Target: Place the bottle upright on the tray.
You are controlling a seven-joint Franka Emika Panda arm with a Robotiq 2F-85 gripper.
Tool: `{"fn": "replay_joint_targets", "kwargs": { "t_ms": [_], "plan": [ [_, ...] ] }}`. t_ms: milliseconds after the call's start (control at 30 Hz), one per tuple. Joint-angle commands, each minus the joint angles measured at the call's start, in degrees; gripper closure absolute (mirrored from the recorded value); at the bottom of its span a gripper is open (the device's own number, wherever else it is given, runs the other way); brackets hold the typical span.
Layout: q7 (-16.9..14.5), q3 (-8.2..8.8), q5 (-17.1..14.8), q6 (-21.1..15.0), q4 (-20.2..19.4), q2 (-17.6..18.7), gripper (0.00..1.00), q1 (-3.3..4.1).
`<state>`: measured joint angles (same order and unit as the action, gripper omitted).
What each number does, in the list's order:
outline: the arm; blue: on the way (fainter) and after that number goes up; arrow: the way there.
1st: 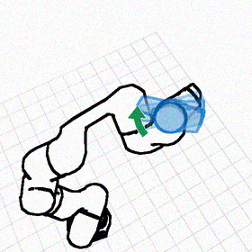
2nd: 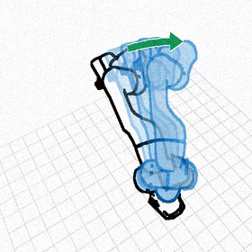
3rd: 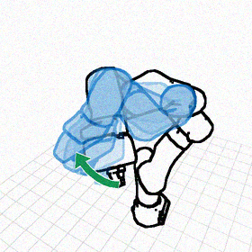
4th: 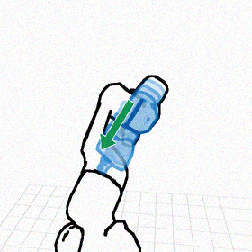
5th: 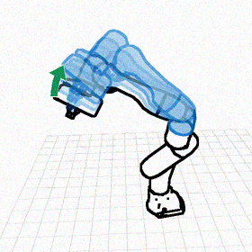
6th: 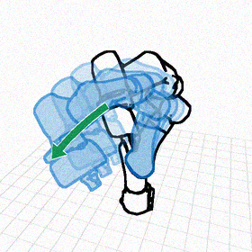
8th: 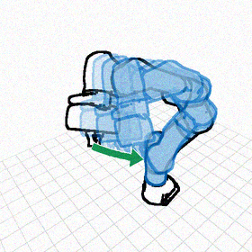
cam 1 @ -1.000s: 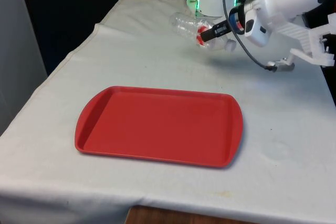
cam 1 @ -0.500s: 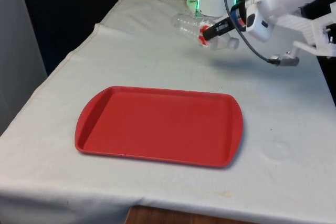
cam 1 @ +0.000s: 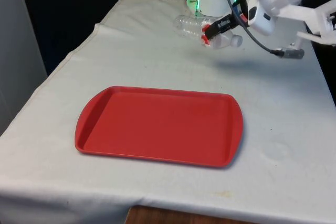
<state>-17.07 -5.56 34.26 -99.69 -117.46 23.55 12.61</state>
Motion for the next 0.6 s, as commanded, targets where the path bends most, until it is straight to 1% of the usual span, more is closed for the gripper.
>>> {"fn": "replay_joint_targets", "kwargs": {
  "t_ms": [0,33,67,200,300,333,367,567],
  "plan": [
    [-0.2,-0.11,-0.5,-1.3,-0.6,-0.8,0.66,-0.29],
    [0.0,0.00,-0.1,-0.2,-0.1,-0.2,0.66,0.00],
    [-0.2,-0.11,-0.6,-1.7,-0.7,-1.0,0.66,-0.34],
    [-0.1,-0.11,-0.9,-2.9,-1.0,-1.5,0.66,-0.52],
    [-0.1,-0.11,-1.0,-3.9,-1.1,-1.7,0.66,-0.63],
    [0.0,0.06,-0.7,-2.9,-0.7,-1.1,0.66,-0.34],
    [0.0,-0.06,-1.1,-4.2,-1.2,-1.8,0.66,-0.63],
    [0.1,0.06,-1.7,-6.8,-1.8,-2.3,0.66,-0.86]
  ]
}}
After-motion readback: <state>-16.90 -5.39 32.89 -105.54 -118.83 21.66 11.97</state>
